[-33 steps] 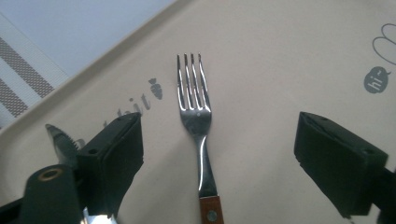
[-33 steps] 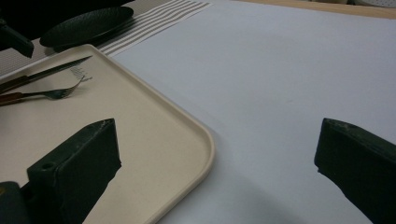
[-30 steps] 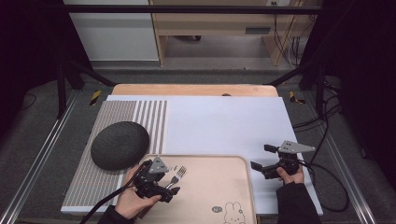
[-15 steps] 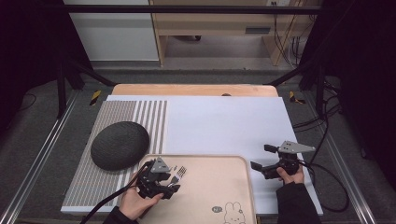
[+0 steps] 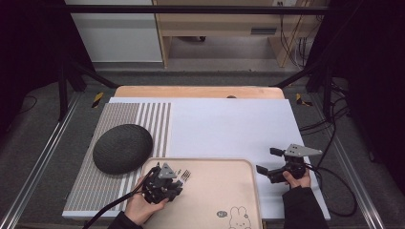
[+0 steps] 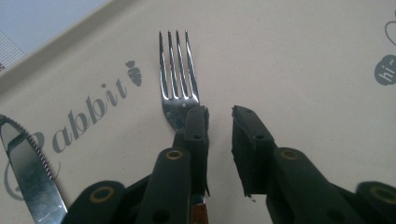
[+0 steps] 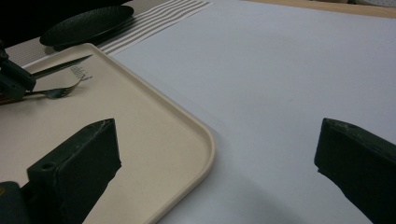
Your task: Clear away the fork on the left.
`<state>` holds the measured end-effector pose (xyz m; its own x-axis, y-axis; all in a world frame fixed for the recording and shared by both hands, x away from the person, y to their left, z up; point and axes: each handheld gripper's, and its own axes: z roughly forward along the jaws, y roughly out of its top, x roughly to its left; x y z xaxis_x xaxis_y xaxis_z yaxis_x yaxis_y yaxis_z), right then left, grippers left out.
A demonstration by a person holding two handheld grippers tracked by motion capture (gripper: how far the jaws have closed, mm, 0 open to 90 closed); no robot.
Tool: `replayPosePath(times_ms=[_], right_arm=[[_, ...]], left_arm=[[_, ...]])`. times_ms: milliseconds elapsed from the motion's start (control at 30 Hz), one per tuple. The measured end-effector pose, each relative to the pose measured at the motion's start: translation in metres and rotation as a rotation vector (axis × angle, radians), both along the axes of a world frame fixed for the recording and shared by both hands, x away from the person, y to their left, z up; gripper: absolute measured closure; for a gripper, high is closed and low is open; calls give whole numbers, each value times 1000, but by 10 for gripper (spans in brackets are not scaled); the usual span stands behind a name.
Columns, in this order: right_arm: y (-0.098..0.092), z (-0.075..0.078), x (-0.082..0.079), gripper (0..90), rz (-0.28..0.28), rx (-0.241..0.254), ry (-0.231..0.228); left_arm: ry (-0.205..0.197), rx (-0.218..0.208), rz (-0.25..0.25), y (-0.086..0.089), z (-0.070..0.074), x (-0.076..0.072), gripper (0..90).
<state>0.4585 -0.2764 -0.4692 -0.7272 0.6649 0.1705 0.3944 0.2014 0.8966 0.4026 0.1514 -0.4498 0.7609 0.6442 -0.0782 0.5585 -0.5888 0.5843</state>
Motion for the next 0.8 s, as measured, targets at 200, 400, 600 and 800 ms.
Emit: replayPosePath(times_ms=[200, 400, 600, 800], right_arm=[[0, 0, 0, 4, -1, 3, 0], [0, 0, 0, 4, -1, 0, 0], [0, 0, 0, 4, -1, -1, 0], [0, 0, 0, 4, 0, -1, -1]], left_arm=[[10, -9, -6, -1, -1, 0, 850], [17, 14, -13, -3, -6, 1, 894], [16, 28, -23, -3, -9, 3, 894], [5, 45, -26, -3, -11, 4, 894]])
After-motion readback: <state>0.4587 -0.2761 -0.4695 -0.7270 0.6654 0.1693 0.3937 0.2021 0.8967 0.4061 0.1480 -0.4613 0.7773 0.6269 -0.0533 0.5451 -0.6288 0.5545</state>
